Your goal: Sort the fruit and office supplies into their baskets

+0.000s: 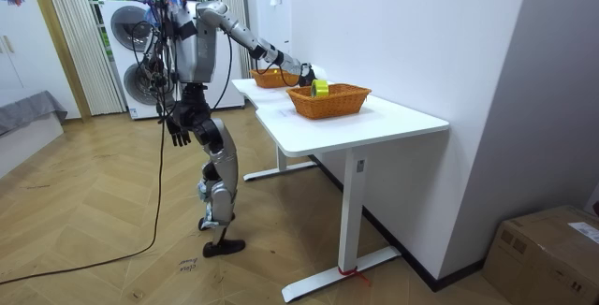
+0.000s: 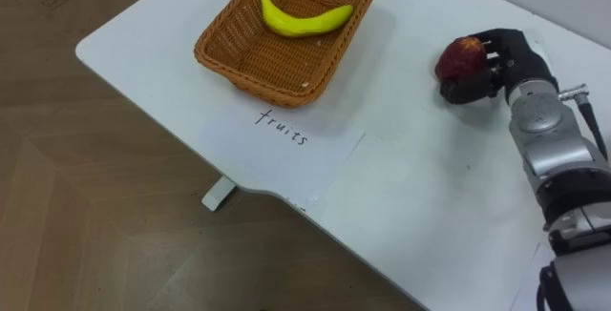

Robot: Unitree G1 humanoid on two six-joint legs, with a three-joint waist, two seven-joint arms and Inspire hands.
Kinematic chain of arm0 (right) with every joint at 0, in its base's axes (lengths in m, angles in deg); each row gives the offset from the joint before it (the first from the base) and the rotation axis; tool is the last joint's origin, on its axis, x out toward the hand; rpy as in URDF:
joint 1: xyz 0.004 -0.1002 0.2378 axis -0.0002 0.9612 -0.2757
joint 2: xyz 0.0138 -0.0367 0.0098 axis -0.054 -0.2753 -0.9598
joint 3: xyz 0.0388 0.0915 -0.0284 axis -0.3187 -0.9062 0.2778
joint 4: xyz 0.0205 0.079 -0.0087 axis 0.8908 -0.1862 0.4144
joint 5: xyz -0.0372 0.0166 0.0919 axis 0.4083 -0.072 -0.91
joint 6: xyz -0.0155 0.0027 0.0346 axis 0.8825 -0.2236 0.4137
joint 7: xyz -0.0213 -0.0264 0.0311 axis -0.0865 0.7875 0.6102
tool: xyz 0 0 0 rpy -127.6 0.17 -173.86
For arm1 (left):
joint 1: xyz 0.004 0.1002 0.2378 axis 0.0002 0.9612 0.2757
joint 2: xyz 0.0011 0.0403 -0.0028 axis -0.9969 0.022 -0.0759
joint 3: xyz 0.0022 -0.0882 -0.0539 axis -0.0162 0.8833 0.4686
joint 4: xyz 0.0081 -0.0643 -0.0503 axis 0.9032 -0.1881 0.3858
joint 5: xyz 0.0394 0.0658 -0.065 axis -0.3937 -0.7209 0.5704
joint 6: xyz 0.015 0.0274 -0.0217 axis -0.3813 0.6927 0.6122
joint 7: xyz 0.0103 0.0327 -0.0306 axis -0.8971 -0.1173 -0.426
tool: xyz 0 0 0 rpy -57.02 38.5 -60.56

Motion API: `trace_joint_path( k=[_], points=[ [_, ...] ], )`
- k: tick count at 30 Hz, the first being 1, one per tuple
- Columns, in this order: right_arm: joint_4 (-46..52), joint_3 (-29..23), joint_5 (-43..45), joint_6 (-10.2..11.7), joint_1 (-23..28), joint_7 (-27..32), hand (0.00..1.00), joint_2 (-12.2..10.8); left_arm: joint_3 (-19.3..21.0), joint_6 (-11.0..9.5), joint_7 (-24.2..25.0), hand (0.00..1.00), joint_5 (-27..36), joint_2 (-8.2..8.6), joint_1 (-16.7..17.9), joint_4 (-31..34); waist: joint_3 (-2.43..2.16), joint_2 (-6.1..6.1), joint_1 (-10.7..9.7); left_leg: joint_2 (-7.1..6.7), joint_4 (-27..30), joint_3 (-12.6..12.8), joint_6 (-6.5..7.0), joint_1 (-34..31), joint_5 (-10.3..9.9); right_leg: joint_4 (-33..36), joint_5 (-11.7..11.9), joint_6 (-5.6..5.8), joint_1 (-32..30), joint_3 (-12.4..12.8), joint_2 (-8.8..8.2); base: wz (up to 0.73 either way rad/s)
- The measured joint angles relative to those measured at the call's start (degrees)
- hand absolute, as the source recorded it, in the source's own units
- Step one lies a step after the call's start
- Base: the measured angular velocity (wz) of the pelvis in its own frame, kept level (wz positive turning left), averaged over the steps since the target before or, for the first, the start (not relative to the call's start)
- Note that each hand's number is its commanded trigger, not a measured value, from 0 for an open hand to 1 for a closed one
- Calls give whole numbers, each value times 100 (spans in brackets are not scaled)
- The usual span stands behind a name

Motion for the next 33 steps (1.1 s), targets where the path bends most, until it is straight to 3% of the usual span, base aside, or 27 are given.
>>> trace_joint_path(
  k=[7, 15, 24, 33],
  points=[
    [18, 3, 248, -168, 36, -397, 100, 0, 59, 8, -5, 0, -4, -10, 53, 15, -57, -83, -32, -30, -69, -14, 2, 241, 1, -79, -13, 24, 244, -21, -9, 3],
    [434, -9, 526, -179, 287, -464, 100, -1, 151, 5, 40, 0, -63, -14, 240, 151, -90, -110, -203, -45, -145, -16, 5, 500, 0, -244, -15, 64, 591, -107, 5, 8],
    [1739, -57, 805, -236, 899, -733, 100, -2, 494, 18, 239, 0, -181, 46, 647, 274, -235, -71, -426, -68, -507, 77, 26, 1151, -9, -503, -35, 158, 1245, -231, -7, 6],
    [2752, -289, 1372, -293, 1370, -1093, 100, -3, 594, 66, 201, 0, -299, 59, 810, 344, -230, -99, -646, -89, -616, 101, 42, 1539, -21, -628, -62, 195, 1672, -261, -14, 4]
  ],
)
